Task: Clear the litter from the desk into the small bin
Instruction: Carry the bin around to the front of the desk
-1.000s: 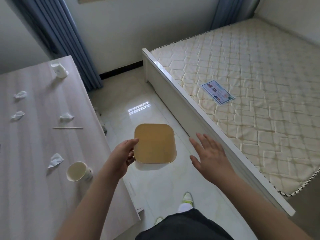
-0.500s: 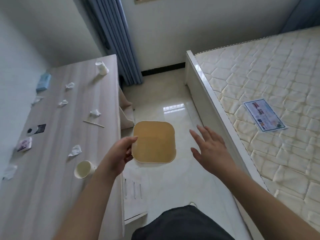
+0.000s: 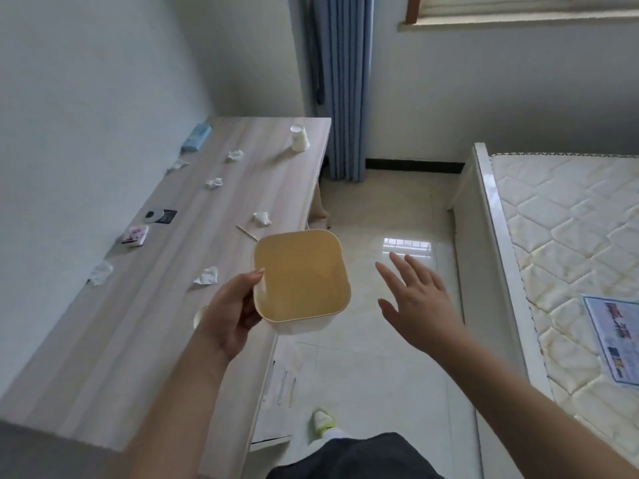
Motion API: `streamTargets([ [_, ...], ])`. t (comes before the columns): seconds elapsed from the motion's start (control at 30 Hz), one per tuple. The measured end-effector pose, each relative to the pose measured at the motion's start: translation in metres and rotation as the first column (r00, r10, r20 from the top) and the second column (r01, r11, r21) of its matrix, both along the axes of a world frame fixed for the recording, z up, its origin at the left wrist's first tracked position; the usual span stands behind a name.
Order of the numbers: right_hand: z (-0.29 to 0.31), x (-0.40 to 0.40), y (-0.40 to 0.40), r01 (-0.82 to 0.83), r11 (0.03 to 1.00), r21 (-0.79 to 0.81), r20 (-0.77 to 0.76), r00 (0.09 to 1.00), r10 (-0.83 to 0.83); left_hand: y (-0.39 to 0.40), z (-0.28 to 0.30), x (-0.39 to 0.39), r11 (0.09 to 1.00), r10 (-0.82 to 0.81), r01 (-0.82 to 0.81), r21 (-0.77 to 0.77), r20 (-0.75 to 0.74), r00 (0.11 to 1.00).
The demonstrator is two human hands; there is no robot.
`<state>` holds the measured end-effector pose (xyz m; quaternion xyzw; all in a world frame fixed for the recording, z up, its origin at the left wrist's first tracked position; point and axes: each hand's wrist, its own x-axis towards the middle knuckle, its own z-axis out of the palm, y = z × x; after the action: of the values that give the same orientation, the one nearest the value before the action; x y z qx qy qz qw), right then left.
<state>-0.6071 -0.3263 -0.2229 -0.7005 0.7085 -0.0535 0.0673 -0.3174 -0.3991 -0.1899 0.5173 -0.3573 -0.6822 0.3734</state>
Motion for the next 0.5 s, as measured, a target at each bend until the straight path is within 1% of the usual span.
streamTargets([
  [0.13, 0.008, 0.026, -0.049, -0.119, 0.993, 0.004, -0.006, 0.993, 0.119, -0.015, 0.004, 0.027, 0.995, 0.1, -0.101, -0.022, -0.041, 0.994],
  [0.37, 0.031, 0.092, -0.124, -0.29, 0.956, -0.043, 0.004, 0.957, 0.29, -0.033, 0.024, 0.096, 0.964, 0.246, -0.254, -0.077, -0.094, 0.965],
  [0.43, 0.031, 0.112, -0.137, -0.336, 0.941, -0.041, 0.007, 0.942, 0.336, -0.036, 0.027, 0.116, 0.939, 0.324, -0.33, -0.094, -0.07, 0.943],
  [0.5, 0.027, 0.129, -0.148, -0.384, 0.923, -0.035, -0.007, 0.923, 0.384, -0.037, 0.028, 0.135, 0.893, 0.434, -0.438, -0.107, -0.059, 0.899],
])
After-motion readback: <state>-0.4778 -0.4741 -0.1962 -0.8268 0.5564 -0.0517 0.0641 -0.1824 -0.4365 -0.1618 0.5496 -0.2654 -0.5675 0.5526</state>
